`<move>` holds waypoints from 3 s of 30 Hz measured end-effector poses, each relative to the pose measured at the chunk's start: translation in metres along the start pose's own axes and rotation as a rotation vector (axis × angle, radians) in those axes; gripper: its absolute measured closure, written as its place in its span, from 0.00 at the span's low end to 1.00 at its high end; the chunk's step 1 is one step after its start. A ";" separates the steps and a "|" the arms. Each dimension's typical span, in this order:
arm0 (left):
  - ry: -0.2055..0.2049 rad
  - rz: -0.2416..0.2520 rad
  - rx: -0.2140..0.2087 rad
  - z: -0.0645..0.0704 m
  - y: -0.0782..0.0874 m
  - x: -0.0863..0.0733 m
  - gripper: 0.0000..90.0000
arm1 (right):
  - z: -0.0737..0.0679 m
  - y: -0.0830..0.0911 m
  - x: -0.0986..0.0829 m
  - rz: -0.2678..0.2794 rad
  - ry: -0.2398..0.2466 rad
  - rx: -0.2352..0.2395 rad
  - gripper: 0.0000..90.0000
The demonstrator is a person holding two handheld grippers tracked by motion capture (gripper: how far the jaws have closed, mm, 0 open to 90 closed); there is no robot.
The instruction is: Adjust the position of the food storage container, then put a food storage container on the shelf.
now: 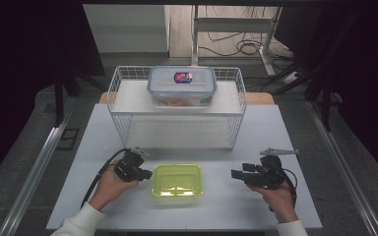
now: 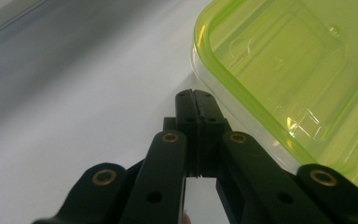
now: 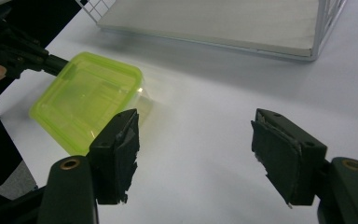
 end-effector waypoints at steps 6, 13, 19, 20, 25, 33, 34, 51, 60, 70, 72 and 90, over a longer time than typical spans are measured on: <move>-0.014 0.004 -0.019 0.012 -0.010 0.009 1.00 | 0.001 0.001 0.000 0.002 -0.004 -0.002 0.36; 0.002 0.035 -0.025 0.009 -0.005 0.006 0.99 | 0.001 0.002 -0.001 0.004 -0.003 -0.002 0.36; 0.041 0.114 -0.016 0.008 0.014 0.000 0.77 | 0.000 0.000 -0.003 -0.004 0.004 0.002 0.35; 0.040 0.113 -0.014 0.008 0.016 -0.001 0.67 | -0.001 -0.001 -0.003 -0.005 0.009 0.004 0.35; 0.083 0.168 -0.046 0.012 0.031 0.001 0.35 | -0.004 -0.004 -0.004 0.000 0.017 0.006 0.32; 0.112 0.160 -0.055 0.010 0.031 -0.003 0.19 | -0.011 -0.011 -0.007 -0.011 0.044 0.031 0.29; 0.116 0.158 -0.061 0.010 0.030 -0.003 0.18 | -0.011 -0.011 -0.007 -0.015 0.052 0.032 0.29; 0.191 0.220 -0.147 0.014 0.020 0.001 0.22 | -0.031 -0.032 -0.013 -0.017 0.020 0.047 0.28; 0.261 0.219 -0.222 0.017 0.014 0.001 0.32 | -0.047 -0.053 -0.017 -0.049 0.024 0.073 0.34; 0.313 0.193 -0.282 0.020 -0.003 -0.001 0.39 | -0.044 -0.067 -0.024 -0.067 -0.019 0.075 0.42; 0.326 0.195 -0.294 0.021 -0.004 -0.001 0.41 | -0.044 -0.071 -0.025 -0.071 -0.044 0.092 0.44; 0.334 0.215 -0.324 0.028 -0.007 -0.005 0.73 | -0.044 -0.075 -0.035 -0.097 -0.134 0.156 0.74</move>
Point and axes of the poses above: each handheld gripper's, and its own axes: y roughly backward along the jaws, x roughly out of its top, z roughly to its right, the point moved 6 cm from there along -y, roughly forward along the jaws, and after that the axes turned 5 degrees about z, right-handed, at the moved point
